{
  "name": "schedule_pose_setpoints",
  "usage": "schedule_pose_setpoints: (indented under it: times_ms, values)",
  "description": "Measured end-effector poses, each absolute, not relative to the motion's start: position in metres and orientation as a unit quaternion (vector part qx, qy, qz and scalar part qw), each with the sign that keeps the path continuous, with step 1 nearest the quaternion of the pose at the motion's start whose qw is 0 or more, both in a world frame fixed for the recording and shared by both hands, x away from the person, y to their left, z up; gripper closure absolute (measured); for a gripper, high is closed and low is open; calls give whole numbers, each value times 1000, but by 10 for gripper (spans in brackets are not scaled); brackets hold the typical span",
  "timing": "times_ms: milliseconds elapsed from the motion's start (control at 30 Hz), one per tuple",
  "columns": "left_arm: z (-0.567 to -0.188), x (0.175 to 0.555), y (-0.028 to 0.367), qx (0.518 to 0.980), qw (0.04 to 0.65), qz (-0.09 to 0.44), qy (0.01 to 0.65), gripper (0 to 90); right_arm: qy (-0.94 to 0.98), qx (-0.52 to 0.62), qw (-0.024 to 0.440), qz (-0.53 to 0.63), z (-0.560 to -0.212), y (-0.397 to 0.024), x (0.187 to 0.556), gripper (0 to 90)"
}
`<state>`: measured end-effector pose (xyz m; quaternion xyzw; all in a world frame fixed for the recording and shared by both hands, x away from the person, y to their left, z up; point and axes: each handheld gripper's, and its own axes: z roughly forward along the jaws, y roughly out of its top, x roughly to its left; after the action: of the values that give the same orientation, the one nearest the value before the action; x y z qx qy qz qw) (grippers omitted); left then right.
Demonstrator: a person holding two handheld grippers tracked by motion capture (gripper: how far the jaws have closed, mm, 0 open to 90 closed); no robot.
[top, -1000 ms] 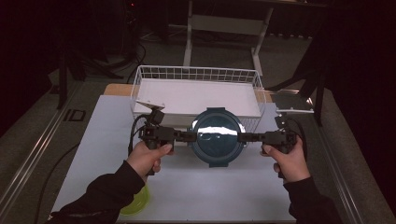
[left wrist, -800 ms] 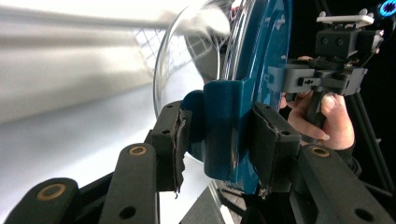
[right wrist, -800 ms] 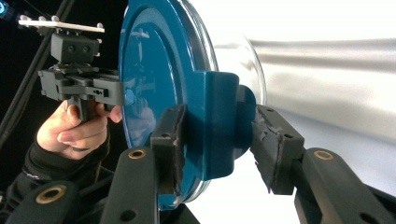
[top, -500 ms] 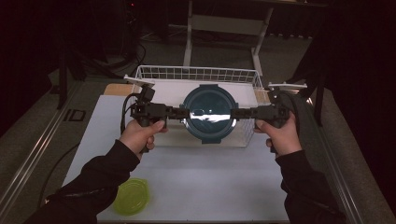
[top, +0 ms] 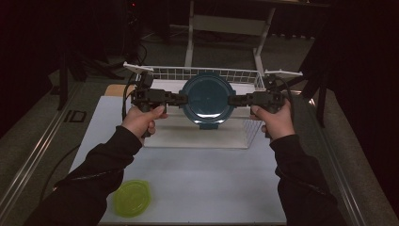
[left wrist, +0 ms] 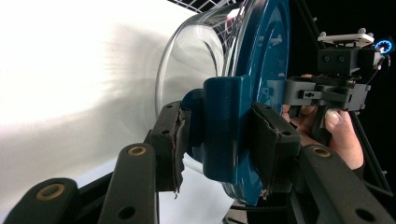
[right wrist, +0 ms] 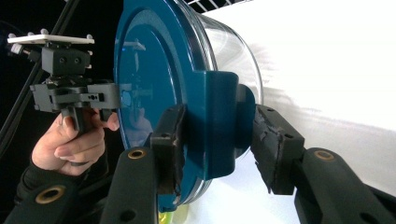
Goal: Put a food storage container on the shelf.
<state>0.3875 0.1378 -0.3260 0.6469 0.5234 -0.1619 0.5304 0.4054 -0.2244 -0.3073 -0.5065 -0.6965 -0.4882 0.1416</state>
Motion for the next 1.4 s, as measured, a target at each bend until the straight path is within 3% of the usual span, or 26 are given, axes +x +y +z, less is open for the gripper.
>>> schedule_pose_setpoints:
  times_ms: [467, 833, 1100, 1233, 1400]
  values:
    - [-326, 408, 139, 635, 529, -174, 535, 550, -675, -540, 153, -480, -307, -222, 425, 541]
    - [-339, 422, 139, 620, 528, -189, 550, 462, -666, -563, 122, -475, -313, -216, 433, 502]
    - [-337, 420, 139, 635, 524, -174, 540, 442, -674, -559, 103, -472, -310, -212, 432, 485]
    - [-333, 416, 138, 648, 523, -153, 532, 389, -676, -552, 102, -477, -310, -212, 430, 465]
    - [-325, 408, 146, 652, 529, -114, 531, 389, -689, -534, 79, -484, -304, -212, 422, 465]
